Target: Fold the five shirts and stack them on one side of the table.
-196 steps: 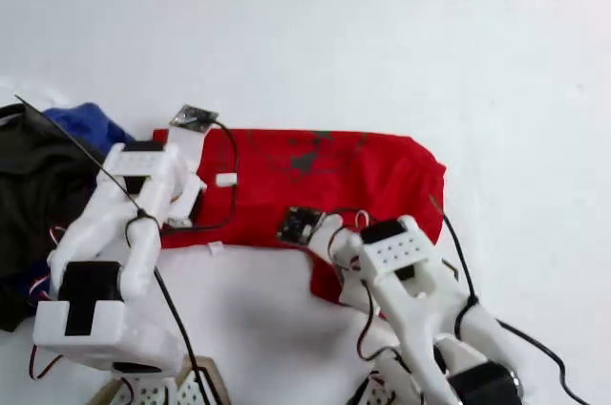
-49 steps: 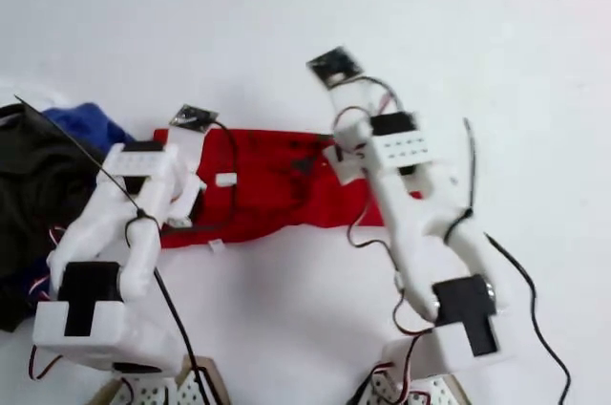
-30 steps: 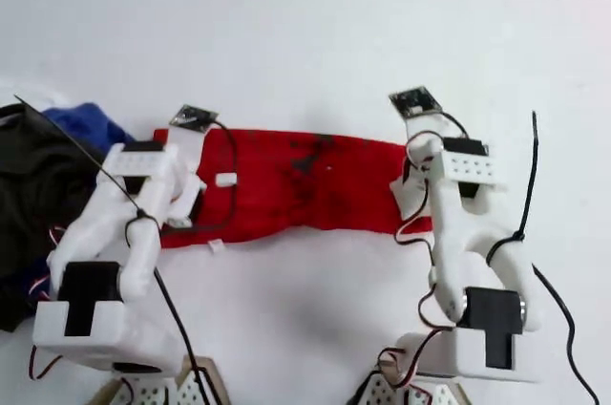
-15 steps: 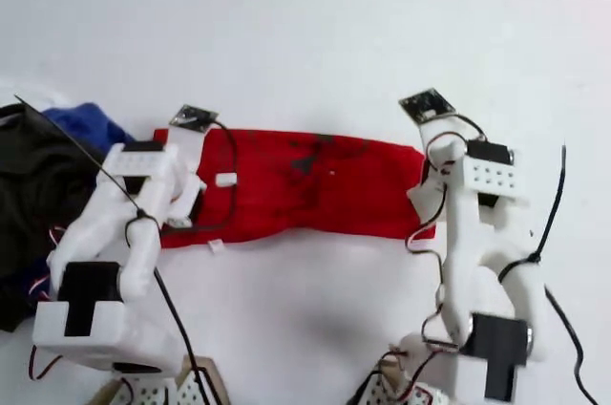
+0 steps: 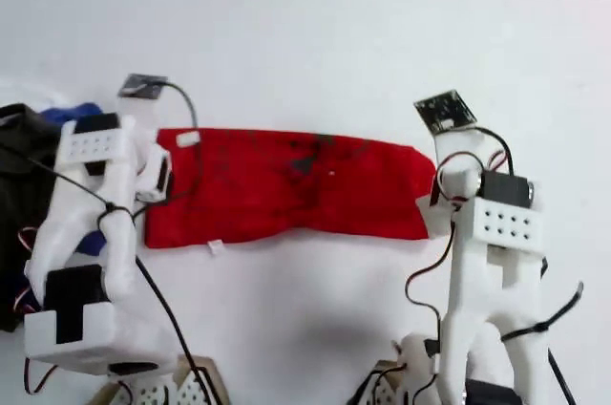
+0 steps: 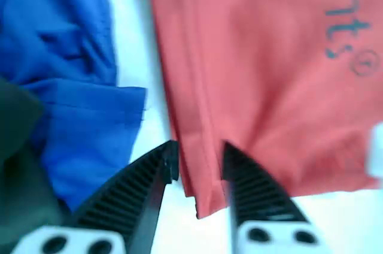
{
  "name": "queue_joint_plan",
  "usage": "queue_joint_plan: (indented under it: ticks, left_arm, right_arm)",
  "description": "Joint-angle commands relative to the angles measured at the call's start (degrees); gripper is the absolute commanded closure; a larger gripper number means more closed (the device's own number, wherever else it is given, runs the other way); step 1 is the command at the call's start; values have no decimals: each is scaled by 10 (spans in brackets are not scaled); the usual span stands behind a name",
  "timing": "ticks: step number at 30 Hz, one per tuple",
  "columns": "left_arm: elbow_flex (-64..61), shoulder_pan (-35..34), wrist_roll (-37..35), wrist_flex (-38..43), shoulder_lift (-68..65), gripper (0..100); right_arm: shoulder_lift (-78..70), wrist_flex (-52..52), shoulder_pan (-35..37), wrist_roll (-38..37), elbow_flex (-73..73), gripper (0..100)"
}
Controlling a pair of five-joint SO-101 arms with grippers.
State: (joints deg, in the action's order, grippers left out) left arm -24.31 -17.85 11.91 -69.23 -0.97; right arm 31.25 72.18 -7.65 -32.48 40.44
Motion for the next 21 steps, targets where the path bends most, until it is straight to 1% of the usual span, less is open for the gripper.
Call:
queue_joint_plan:
  ticks: [1,7,12,21]
  left_arm:
    - [24,-8,-5,11,25,790]
    - [15,-8,-35,11,18,790]
    - [13,-11,-33,11,-55,790]
    - [84,-9,-32,11,-165,790]
  right_arm:
    - [34,5,-5,4,0,978]
    - [42,11,-5,4,-2,978]
    - [42,21,-5,4,-2,978]
    - [42,22,-5,4,-2,978]
